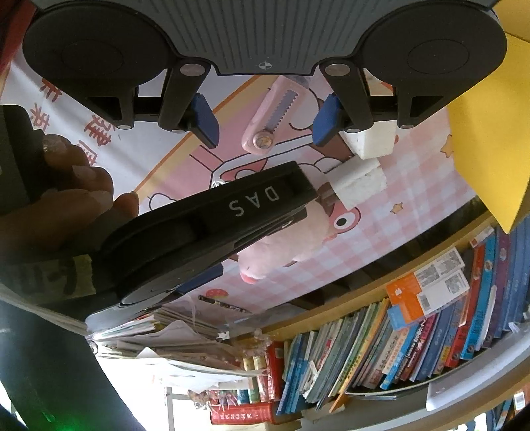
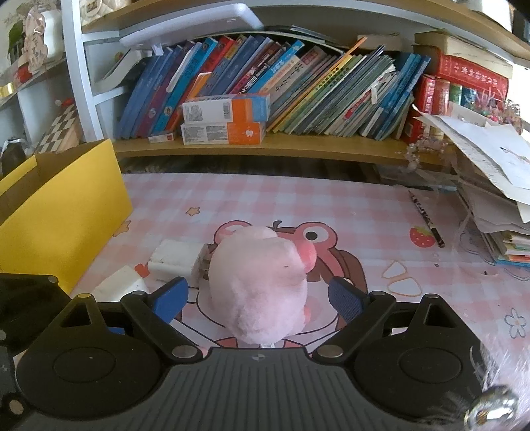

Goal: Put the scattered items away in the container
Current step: 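Move the right tool over the pink plush pig while the left tool approaches the pink box cutter, then close the right tool on the plush pig while the left tool grasps the pink box cutter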

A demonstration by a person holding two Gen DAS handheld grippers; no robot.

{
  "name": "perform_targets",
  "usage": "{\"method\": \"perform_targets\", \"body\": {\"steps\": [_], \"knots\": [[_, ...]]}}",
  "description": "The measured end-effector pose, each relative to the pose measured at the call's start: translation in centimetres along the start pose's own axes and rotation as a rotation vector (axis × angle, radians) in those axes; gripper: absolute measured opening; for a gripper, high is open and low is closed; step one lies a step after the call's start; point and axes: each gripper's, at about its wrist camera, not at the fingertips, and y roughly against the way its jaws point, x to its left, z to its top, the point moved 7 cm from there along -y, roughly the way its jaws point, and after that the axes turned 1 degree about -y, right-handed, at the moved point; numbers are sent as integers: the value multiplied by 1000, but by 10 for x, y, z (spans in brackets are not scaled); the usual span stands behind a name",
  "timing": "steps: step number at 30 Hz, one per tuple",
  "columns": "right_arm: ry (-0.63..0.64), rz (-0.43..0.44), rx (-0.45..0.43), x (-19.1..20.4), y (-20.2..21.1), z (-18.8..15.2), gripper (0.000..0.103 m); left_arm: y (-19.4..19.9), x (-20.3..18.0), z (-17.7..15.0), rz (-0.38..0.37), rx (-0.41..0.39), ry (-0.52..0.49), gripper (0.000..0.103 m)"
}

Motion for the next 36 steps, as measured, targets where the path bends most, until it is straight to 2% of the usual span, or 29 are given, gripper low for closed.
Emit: {"method": "perform_targets", "body": {"steps": [11,26,36], "knots": [[10,9,32,4,-17,-1,91,-15,8,-5,-21,36,60,56],[-3,-9,57,2,-30,-4,89,-27,8,-13,-45,81,73,46],[-13,-22,91,-2,-36,-9,71,-28,10,-15,-58,79,91,45]]}}
